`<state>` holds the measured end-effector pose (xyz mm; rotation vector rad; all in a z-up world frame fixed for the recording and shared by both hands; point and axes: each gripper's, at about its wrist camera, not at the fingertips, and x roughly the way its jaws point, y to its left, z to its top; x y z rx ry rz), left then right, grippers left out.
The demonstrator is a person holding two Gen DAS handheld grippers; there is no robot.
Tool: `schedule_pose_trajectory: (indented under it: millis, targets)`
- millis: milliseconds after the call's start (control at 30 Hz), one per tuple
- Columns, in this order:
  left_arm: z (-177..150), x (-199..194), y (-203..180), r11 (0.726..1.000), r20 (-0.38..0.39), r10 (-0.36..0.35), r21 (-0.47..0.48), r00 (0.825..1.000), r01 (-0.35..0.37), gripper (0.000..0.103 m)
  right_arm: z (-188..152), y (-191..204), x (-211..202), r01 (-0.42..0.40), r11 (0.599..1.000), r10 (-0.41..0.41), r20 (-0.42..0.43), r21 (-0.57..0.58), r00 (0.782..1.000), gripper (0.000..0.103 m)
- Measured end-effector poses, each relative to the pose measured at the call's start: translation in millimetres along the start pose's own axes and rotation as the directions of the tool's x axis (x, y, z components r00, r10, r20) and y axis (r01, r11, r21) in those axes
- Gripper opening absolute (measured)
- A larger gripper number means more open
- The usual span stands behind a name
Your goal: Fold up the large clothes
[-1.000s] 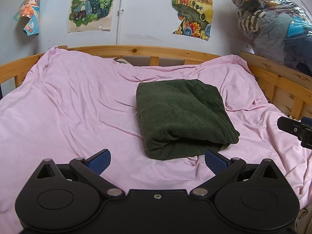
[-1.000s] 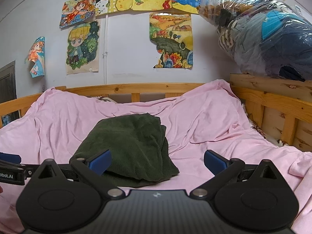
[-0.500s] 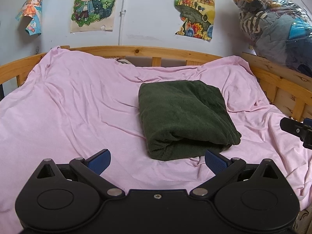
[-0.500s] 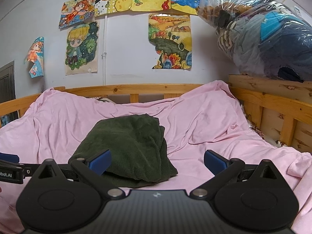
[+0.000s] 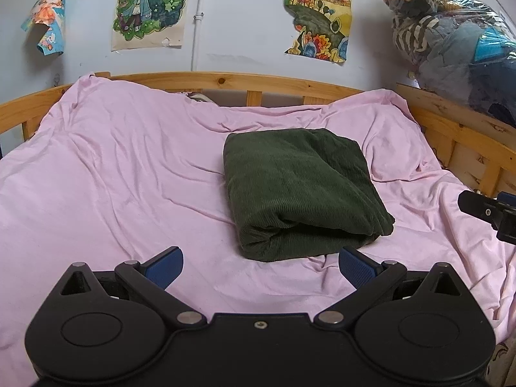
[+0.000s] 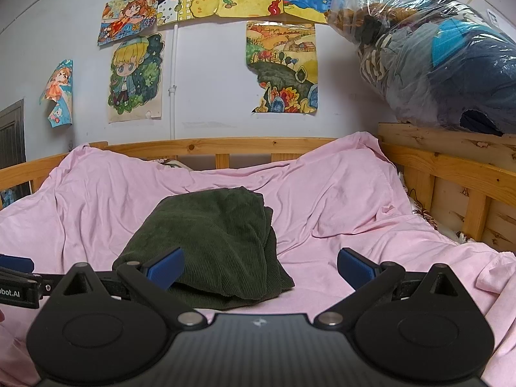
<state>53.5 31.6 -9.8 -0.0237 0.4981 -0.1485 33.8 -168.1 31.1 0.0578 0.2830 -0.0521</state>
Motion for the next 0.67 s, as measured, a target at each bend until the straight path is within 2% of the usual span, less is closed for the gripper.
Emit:
schedule_pose_trajectory:
  millis: [200,333,667]
  targets:
    - [0.1,0.7,-3.9,1.000,-0.021,0.027,-0.002,0.999,-0.027,0.102,-0.3,-0.1,0.4,-0.001,1.000,0.001,-0.002,-0.002,1.000,0.103]
    - [-0.6,0.3,-8.4,0.994,-0.007,0.098,0.052,0.995,-0.097,0.102,-1.9,-1.3,1.8,-0.003,1.000,0.003,-0.006,-0.007,1.000,0.103]
    - [0.5,0.7,-6.3,0.997,-0.019,0.070,0.034,0.997,-0.069,0.102,-2.6,-2.4,2.4,-0.004,1.000,0.004,-0.007,-0.008,1.000,0.103]
